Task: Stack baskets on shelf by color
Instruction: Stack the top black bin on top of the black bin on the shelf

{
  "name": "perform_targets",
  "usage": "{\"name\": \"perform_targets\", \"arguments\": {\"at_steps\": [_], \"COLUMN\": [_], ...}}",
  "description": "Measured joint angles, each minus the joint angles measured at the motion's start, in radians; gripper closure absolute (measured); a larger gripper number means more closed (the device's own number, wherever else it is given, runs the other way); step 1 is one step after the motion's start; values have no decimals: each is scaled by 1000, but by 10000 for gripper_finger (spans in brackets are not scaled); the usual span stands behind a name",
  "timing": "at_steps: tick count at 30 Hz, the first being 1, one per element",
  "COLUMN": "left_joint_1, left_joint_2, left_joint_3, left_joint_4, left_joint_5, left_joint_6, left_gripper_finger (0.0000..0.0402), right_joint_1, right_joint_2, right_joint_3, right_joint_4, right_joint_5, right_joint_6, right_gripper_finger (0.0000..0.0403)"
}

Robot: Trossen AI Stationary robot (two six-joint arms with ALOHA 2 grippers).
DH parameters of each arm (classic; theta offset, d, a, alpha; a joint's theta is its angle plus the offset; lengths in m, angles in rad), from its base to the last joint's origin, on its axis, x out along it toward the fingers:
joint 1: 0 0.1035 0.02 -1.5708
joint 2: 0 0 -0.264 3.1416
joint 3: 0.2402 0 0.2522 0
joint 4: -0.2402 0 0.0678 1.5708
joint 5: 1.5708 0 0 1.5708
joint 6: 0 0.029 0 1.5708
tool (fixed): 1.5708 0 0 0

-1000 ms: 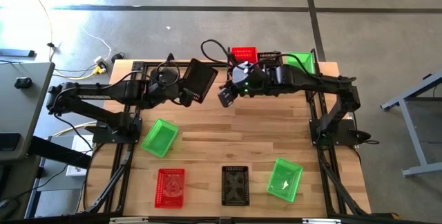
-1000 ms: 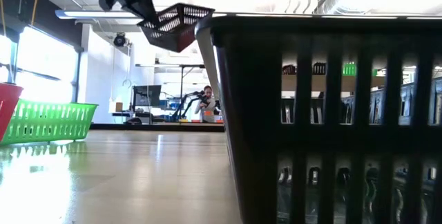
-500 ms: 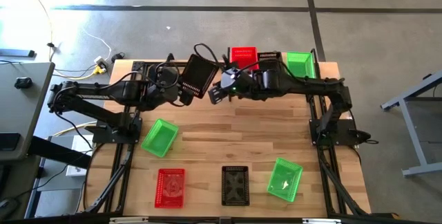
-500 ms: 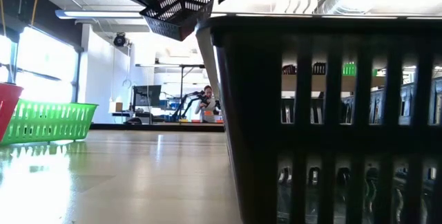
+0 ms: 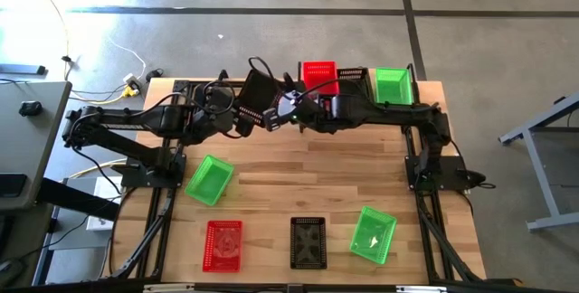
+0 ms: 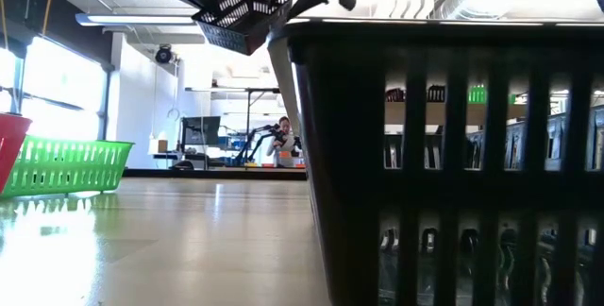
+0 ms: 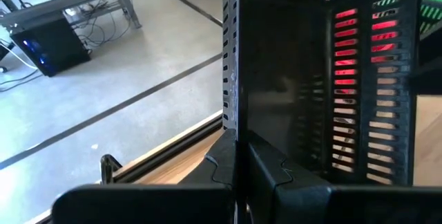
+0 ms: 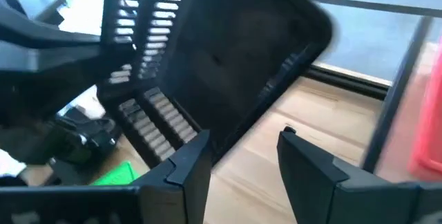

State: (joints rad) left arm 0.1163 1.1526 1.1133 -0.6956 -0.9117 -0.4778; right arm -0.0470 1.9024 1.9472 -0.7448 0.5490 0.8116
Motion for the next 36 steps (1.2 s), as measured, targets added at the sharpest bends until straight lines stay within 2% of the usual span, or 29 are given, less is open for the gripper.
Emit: {"name": "perform_targets", "arguments": {"at_steps": [7,10,14,16,21,25,29,36], "left_joint_1": [-2,-2,-2,-2,0,1,1,1], "left_joint_2": [0,0,0,0,0,0,0,-8], "left_joint_3": [0,0,0,0,0,0,0,1], "left_joint_4": [6,11,12,12,11,11,12,15], "left_joint_5": [7,10,9,10,29,94,148,168], "left_joint_6": [2,11,11,11,15,90,99,153], "left_gripper_finger": [401,400,392,384,359,335,302,238], "right_joint_1": [-15,-19,-19,-20,-21,-23,-28,-34], "right_joint_2": [28,36,42,42,41,41,41,34], "right_joint_3": [0,0,0,0,0,0,0,2], "right_joint_4": [43,42,68,74,71,65,37,-63], "right_joint_5": [1,-2,12,25,44,47,48,59], "right_joint_6": [-2,-12,-66,-84,-87,-102,-101,-97], "right_gripper_finger": [269,305,376,393,391,399,402,402]}}
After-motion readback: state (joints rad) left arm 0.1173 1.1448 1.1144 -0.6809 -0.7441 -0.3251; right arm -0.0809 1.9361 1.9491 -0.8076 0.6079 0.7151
